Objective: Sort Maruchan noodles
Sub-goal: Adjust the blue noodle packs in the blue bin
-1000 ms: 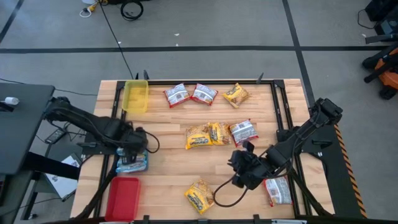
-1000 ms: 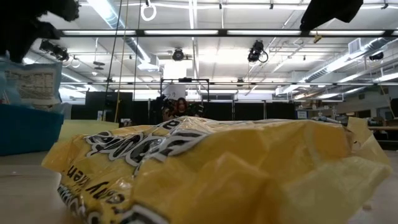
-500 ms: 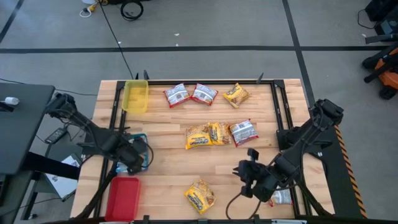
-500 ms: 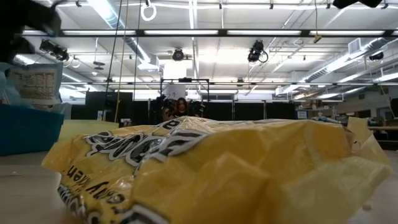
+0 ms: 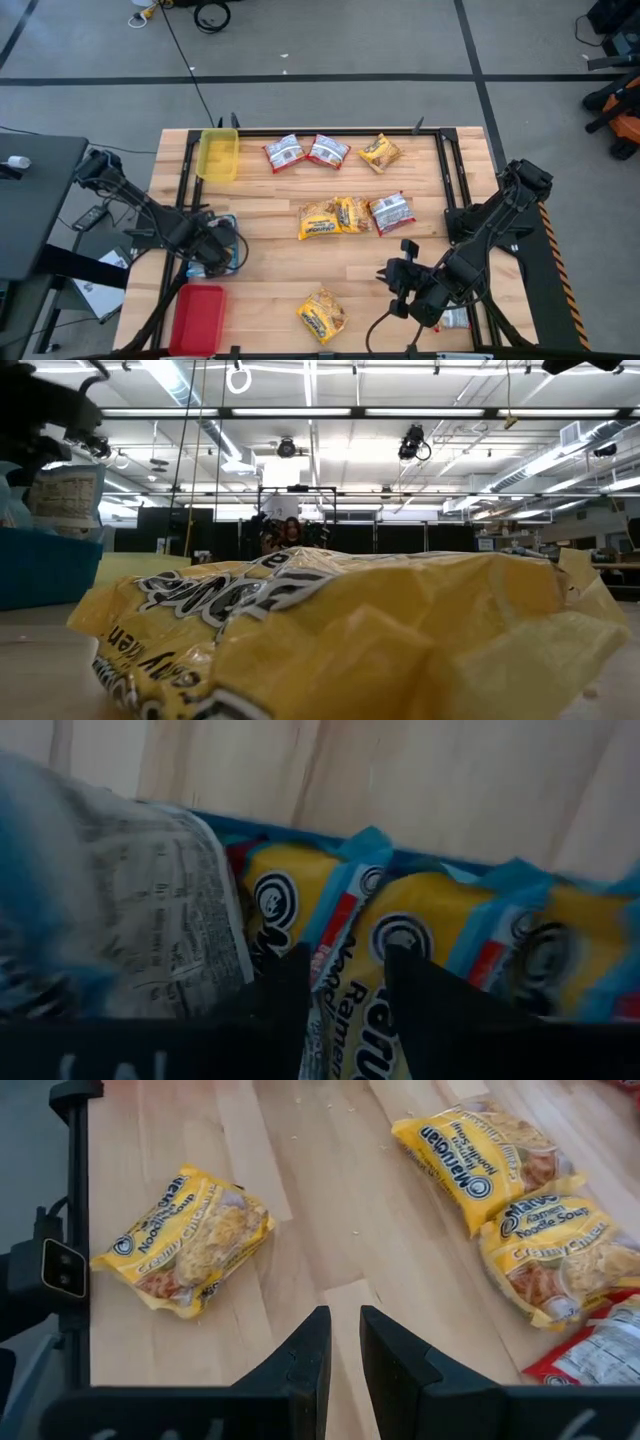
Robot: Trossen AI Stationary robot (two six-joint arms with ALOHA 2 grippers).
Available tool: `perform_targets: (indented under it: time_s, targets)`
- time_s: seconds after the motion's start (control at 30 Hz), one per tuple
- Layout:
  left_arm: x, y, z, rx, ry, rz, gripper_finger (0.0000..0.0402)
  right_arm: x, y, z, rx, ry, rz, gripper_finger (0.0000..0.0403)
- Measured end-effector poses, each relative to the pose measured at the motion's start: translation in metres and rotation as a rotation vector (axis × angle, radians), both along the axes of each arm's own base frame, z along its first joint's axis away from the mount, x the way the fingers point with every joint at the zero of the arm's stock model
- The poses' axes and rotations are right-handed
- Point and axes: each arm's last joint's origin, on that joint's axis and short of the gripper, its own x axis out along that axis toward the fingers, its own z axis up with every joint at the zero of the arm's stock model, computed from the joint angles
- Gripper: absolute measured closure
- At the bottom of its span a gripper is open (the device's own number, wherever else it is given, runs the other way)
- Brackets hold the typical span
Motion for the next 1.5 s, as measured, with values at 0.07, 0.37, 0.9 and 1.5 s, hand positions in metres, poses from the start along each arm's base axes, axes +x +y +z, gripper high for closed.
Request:
perform_targets:
  time_s: [0.07,0.37,0.9,1.5]
  targets:
    - [-0.003,0.001,-0.008,-0.009,0.03,-0.002,0.026,0.0,0.0,0.0,-0.007,0.0,-0.002,0.034]
    - [-0.004,0.001,-0.019,-0.045,0.042,-0.046,0.0288,-0.003,-0.004,-0.002,-0.057,0.025,-0.012,0.034]
    - [0.002,0.001,0.026,-0.2,0.162,-0.144,0.0398,-0.004,-0.006,-0.001,-0.082,-0.001,-0.048,0.0339]
    - [0.025,0.035,0.031,-0.228,0.083,-0.101,0.0382,-0.003,-0.006,-0.001,-0.084,-0.006,-0.052,0.0339]
